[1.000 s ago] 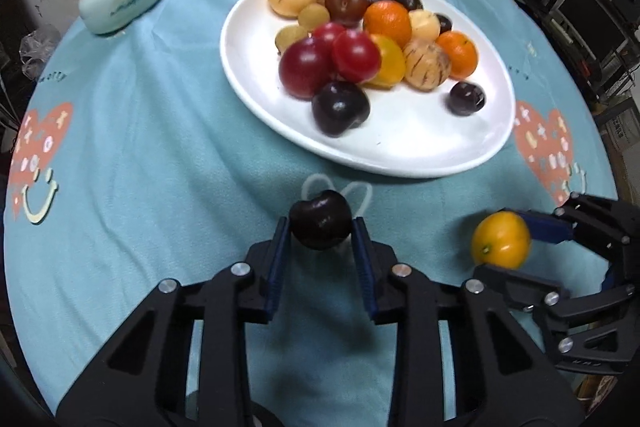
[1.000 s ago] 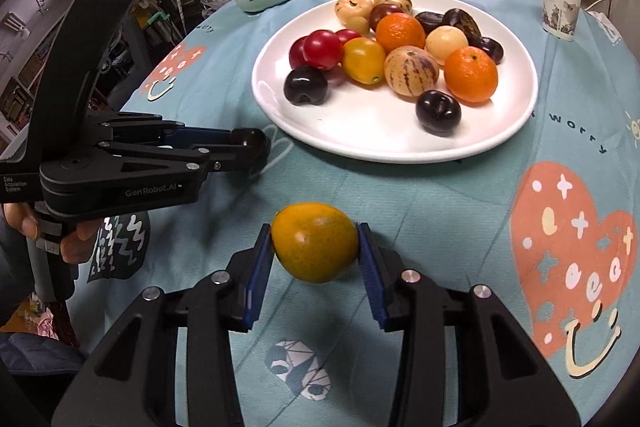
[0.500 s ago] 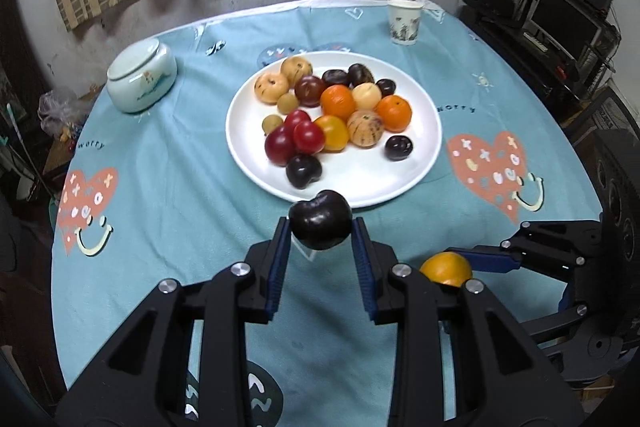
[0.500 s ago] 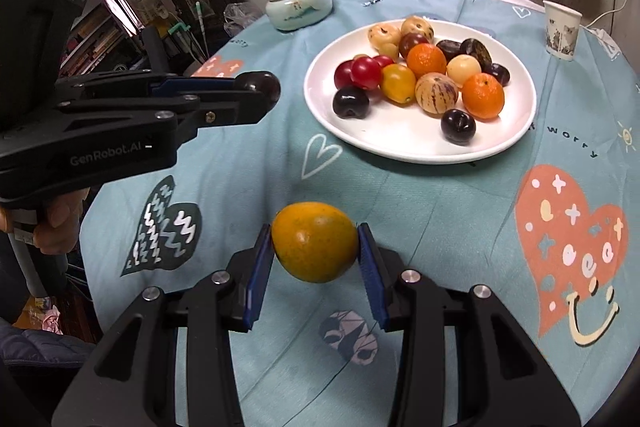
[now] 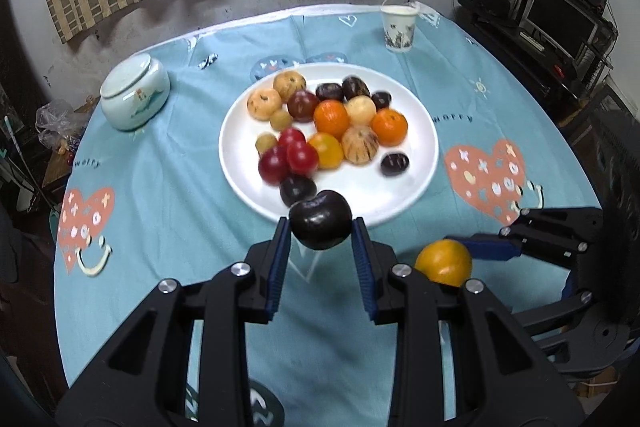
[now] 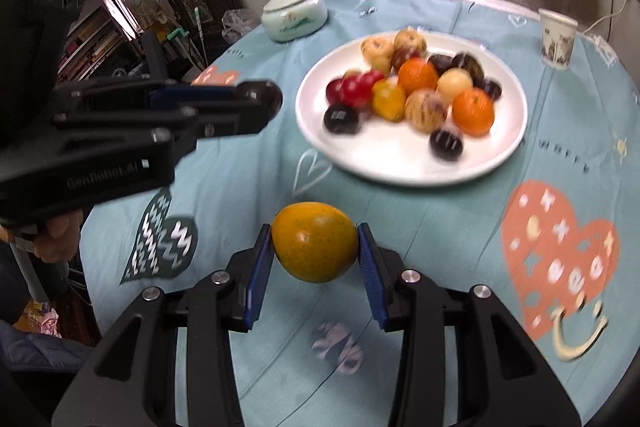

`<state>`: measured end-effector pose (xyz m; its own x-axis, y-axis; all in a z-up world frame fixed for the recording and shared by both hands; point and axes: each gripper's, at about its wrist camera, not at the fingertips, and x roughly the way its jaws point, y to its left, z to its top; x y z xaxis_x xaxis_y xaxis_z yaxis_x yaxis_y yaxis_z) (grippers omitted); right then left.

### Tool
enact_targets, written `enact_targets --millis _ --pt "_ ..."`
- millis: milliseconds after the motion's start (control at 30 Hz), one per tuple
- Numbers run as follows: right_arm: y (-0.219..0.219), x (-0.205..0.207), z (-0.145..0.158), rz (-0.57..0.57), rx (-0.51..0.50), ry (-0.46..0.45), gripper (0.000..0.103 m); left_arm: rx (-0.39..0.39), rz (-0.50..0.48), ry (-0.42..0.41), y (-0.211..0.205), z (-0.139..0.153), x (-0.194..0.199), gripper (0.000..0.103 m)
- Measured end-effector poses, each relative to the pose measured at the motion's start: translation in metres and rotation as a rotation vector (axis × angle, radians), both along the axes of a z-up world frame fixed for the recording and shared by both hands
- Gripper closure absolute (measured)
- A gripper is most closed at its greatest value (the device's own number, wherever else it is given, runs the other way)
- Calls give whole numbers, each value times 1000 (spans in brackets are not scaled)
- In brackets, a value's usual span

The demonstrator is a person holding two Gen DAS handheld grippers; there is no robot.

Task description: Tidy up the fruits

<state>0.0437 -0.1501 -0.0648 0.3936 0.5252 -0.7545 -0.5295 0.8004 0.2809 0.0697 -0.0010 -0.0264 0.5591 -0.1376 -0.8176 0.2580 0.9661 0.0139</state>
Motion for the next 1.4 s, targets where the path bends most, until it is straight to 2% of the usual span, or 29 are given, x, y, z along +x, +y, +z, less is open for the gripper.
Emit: enact_targets --millis 133,200,333,467,533,567,600,700,767,867,900,967,1000,1100,1200,1400 --pt "-5 36 17 -52 -11 -62 61 -48 34 -30 5 9 32 71" --pt "-5 61 19 -87 -25 -79 61 -78 58 -13 6 6 57 71" --pt "-3 110 7 -138 -74 -69 61 -39 94 4 -1 -10 98 71" --pt "-5 146 -9 -171 -111 -47 60 21 90 13 -6 -25 117 70" --pt "-5 154 -13 -177 -135 -47 56 40 95 11 -7 -29 122 62" --pt "-5 157 -14 -172 -140 -50 50 46 98 3 -7 -30 122 50" --pt "-6 158 -12 -192 -162 -71 38 54 109 -14 -4 -28 122 44" --pt "-16 160 -4 -201 -123 -86 31 49 137 -33 4 -22 120 26" --pt "-25 156 8 -217 -104 -105 30 59 157 -56 10 -14 116 25" --pt "-39 134 29 -234 -35 -127 30 68 183 -124 14 7 102 15" --pt "-42 126 34 -232 -9 -131 27 64 192 -154 16 16 96 9" --pt "-47 99 44 -231 29 -157 21 38 201 -210 18 34 83 6" --pt "-48 88 46 -232 37 -169 13 24 208 -231 18 44 76 4" --pt "-47 55 51 -221 49 -185 11 -6 221 -279 18 66 61 3" --pt "-44 31 54 -215 66 -182 11 -20 219 -291 16 80 47 3" --pt "-35 1 62 -207 72 -194 11 -17 265 -352 15 95 15 3"
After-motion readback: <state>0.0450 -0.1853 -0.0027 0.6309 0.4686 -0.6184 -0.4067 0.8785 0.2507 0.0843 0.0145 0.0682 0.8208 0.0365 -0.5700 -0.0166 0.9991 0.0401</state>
